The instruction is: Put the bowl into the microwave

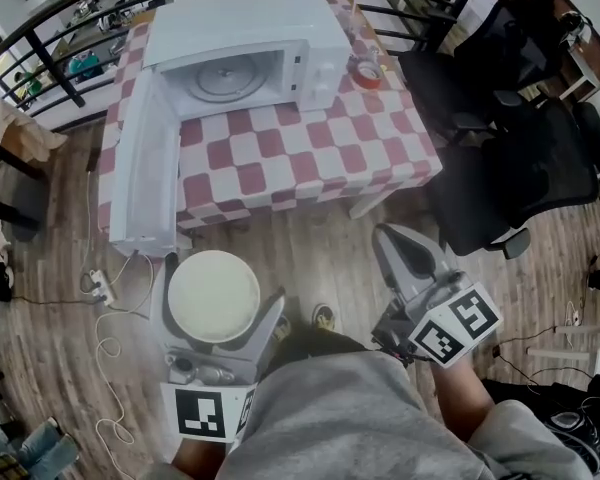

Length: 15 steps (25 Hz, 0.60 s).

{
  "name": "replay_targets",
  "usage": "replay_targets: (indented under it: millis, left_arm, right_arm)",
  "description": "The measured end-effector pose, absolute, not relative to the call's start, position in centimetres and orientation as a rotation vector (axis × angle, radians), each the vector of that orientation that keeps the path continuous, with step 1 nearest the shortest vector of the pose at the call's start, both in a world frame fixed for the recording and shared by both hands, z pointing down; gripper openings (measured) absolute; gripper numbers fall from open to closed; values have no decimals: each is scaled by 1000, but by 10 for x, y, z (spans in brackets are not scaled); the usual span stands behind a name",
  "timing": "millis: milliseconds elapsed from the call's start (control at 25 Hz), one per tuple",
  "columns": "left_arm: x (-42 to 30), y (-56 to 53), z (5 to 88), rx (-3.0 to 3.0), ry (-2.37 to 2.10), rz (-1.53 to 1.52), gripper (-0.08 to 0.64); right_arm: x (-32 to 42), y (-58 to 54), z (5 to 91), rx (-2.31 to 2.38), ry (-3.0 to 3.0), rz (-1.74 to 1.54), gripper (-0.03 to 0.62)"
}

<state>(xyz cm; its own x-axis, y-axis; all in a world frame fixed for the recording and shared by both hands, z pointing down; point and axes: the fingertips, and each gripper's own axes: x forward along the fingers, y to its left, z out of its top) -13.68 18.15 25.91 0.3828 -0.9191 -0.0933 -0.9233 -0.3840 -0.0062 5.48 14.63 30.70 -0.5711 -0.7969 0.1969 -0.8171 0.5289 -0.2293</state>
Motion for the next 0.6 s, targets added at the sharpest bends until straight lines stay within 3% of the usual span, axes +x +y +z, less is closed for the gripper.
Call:
replay_targets:
  millis: [600]
  left_arm:
    - [-164, 190, 256, -2581, 1737, 185, 540]
  right_arm:
    - [25, 154, 301, 1408, -2692, 410, 0]
